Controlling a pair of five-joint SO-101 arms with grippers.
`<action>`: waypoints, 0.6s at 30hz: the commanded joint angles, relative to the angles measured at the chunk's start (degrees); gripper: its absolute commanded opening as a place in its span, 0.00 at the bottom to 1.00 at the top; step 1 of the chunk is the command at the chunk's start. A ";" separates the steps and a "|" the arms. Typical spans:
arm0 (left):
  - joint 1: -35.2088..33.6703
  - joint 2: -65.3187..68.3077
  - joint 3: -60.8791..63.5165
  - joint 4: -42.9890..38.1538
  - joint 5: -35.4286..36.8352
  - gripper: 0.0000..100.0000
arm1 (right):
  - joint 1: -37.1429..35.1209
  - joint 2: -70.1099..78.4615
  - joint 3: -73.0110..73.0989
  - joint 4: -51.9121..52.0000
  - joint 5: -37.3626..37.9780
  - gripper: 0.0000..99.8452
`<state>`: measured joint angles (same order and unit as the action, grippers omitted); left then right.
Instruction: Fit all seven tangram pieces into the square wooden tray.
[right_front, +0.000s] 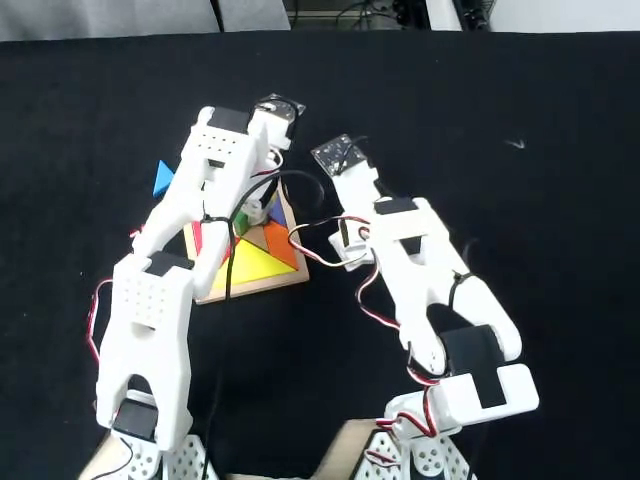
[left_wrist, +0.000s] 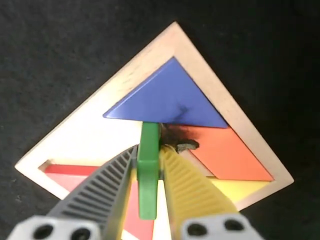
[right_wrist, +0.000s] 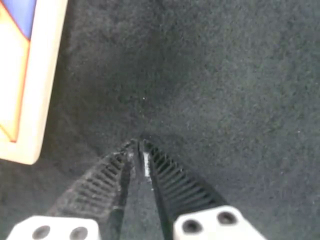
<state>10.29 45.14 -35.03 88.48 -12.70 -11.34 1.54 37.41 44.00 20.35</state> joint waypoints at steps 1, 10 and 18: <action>-1.63 -0.70 -2.68 -0.35 -0.18 0.03 | 0.53 -0.04 -2.86 -0.79 0.35 0.01; 1.27 -0.26 -1.80 0.00 0.18 0.03 | 0.53 -0.04 -2.86 -0.79 0.44 0.01; 1.19 -0.53 -2.24 1.32 -0.09 0.03 | 0.53 -0.04 -2.86 -0.70 0.44 0.01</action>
<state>11.25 45.67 -35.03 89.19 -12.97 -11.34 1.54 37.41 44.00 20.35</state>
